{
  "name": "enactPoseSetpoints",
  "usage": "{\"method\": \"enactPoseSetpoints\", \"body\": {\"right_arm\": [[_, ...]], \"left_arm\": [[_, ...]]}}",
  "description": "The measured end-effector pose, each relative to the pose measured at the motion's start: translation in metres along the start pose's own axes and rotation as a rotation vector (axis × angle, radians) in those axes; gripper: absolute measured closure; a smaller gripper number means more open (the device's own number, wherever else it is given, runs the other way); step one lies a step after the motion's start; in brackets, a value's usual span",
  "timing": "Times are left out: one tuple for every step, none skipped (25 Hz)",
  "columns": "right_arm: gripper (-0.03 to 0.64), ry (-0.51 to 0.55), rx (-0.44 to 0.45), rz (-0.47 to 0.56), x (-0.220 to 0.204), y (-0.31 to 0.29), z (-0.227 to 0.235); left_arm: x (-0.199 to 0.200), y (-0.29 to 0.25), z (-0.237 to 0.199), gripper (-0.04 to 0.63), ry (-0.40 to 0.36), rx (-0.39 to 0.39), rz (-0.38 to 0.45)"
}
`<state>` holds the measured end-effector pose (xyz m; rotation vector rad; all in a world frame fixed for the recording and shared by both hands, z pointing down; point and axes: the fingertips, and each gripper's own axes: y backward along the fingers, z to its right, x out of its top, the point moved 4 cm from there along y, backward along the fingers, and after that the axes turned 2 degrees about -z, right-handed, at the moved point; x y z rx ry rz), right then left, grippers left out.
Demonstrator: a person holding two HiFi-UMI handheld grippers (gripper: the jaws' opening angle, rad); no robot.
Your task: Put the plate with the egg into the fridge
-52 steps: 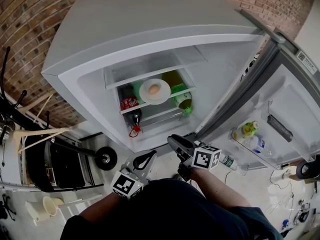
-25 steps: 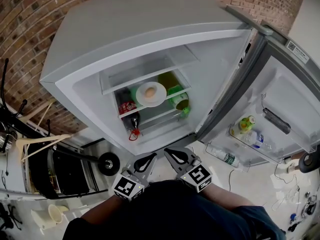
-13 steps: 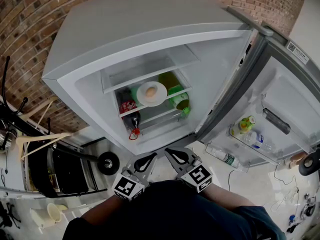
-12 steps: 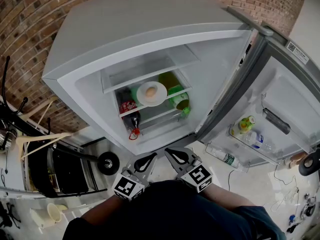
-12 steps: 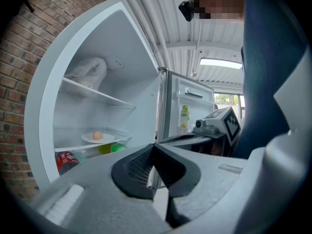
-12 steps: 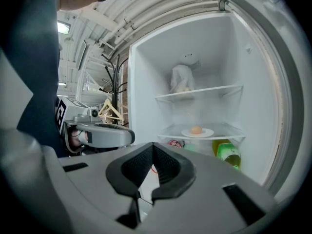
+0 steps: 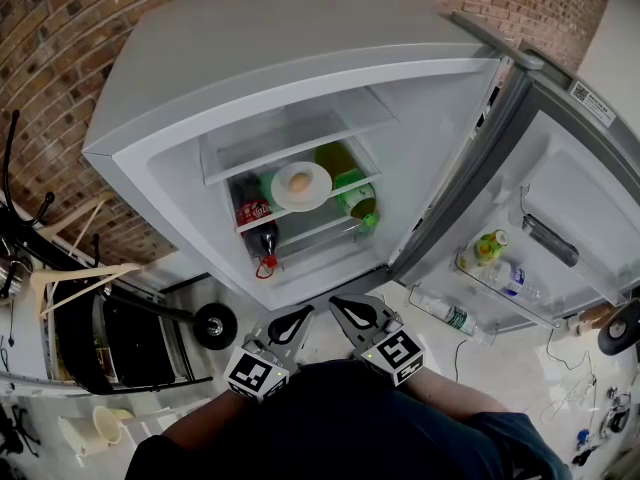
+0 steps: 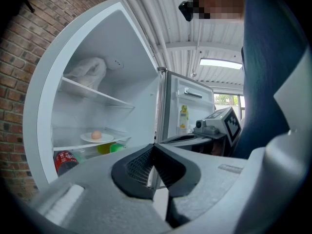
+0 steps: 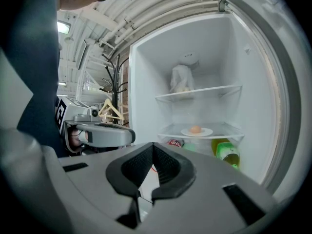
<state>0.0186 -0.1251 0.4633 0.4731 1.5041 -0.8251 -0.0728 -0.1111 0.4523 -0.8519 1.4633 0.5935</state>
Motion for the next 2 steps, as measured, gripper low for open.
{"method": "enactPoseSetpoints", "body": {"right_arm": [[0.607,0.000,-0.001,-0.001,-0.0005,0.0004,0.0002],[0.606,0.001,-0.001,-0.001,-0.0009,0.0008,0.0004]], "left_arm": [[-0.0001,-0.0003,0.0003,0.591,-0.001,-0.001,-0.001],[-0.0002,-0.0006,0.0007,0.591,-0.002,-0.001,-0.002]]}}
